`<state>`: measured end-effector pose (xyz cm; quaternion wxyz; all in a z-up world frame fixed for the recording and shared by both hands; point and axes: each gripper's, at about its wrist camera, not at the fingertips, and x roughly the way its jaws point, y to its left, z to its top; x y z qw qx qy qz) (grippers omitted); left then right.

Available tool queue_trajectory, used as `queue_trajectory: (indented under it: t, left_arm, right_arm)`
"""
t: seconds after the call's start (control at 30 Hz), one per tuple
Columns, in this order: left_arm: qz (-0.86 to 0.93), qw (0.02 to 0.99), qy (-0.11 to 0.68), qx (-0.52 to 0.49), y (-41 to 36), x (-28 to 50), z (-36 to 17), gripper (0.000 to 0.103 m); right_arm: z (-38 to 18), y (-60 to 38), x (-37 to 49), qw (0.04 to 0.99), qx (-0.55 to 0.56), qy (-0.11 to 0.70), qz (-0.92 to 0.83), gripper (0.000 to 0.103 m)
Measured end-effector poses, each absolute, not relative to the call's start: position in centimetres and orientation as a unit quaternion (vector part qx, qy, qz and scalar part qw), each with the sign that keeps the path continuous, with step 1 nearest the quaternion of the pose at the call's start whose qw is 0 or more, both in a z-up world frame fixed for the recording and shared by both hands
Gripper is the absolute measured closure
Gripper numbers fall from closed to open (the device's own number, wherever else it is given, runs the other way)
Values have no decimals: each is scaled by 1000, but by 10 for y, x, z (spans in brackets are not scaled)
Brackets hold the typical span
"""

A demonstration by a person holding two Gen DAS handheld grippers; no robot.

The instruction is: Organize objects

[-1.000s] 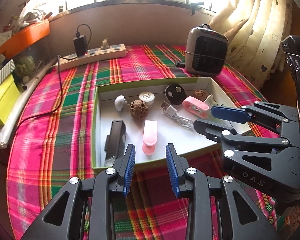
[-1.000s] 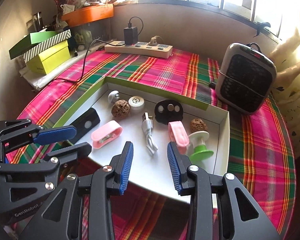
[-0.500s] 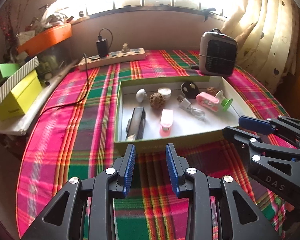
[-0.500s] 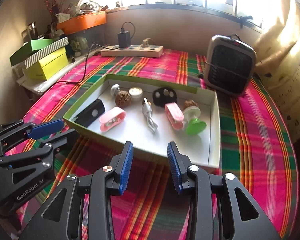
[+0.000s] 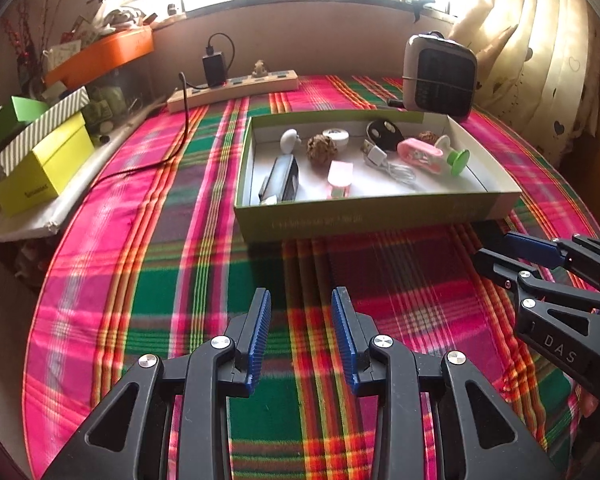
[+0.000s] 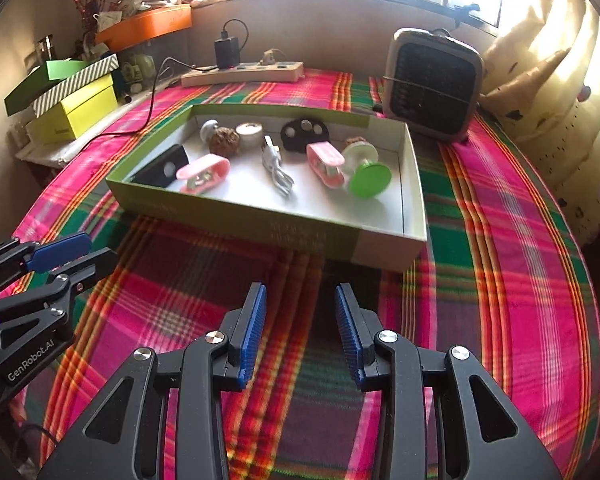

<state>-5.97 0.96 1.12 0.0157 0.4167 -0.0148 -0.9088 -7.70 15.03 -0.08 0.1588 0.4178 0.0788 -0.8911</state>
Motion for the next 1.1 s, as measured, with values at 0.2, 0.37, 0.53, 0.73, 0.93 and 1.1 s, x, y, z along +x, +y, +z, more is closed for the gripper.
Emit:
queue_trajectory:
  t: [0.2,0.37,0.53,0.73,0.93,1.1]
  left_arm:
    - [-904,20,-13,427,7,-53,3,73]
    - [-905,23,-8,425,4,-49,0,73]
    - [-906,26,-6,423,4,-47,0,70]
    - [-906,28,3,422,3,-42,1,69]
    - [-906,35,7,421,3,-41,0,68]
    - [-906,41,11,421,3,-40,0,66]
  right_arm:
    - [-7,152,-70,161,427,69,-887,54]
    - [-7,154,-65,158,426,69,-888,54]
    - [-7,156,-61,145,427,72,-890,49]
    - [-8,163,-54,135,429,64,-891,44]
    - [-8,164,-51,127,430,64,-892,40]
    - [-8,168,-48,117,432,57,-892,34]
